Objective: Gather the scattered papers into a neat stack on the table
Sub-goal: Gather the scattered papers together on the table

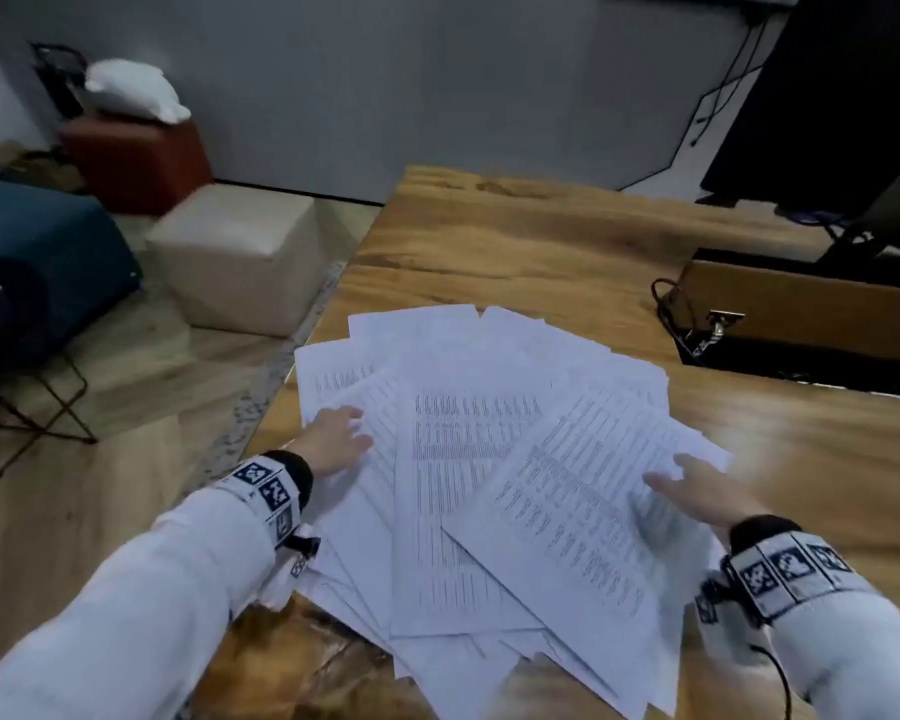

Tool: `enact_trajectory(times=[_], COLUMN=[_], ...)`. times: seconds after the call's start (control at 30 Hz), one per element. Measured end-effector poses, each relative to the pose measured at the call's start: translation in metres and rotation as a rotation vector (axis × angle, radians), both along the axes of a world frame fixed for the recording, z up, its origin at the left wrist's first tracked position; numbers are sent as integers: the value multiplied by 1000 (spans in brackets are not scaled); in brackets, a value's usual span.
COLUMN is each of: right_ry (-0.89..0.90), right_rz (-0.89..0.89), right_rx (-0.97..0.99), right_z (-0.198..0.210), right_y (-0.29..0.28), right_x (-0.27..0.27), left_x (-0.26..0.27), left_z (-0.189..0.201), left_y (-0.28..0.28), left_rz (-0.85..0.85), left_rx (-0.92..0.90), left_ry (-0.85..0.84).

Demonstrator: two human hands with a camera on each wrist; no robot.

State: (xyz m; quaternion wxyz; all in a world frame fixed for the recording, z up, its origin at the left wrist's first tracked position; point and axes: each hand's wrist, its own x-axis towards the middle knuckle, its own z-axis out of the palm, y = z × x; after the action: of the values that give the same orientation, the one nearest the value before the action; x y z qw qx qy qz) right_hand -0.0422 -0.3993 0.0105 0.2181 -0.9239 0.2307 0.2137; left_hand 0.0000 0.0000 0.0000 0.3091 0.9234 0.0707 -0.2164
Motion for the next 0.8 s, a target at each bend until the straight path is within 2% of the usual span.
enact_trajectory(times=[0.07, 0.13, 0.2, 0.3, 0.43, 0.6, 0.67, 0.8], right_ry=[27, 92, 82, 27, 15, -52, -122, -170], right_rz=[-34, -46, -51, 90, 198, 289, 219, -108], right_rx=[-45, -104, -159, -211, -170, -12, -10, -50], right_z=[-14, -34, -45, -34, -30, -30, -30, -27], right_y=[6, 8, 16, 34, 57, 87, 86, 68], right_x=[-3, -5, -11, -15, -9, 0, 4, -3], left_x=[-1, -7, -15, -22, -27, -23, -23, -24], left_z=[-3, -5, -9, -13, -15, -13, -13, -11], left_y=[-2, -5, -11, -18, -34, -48, -50, -51], left_rz=[-44, -63, -90, -131, -209, -209, -192, -43], left_rx=[182, 284, 297, 303, 275, 184, 161, 73], left_ry=[103, 208, 234, 174, 105, 57, 31, -2])
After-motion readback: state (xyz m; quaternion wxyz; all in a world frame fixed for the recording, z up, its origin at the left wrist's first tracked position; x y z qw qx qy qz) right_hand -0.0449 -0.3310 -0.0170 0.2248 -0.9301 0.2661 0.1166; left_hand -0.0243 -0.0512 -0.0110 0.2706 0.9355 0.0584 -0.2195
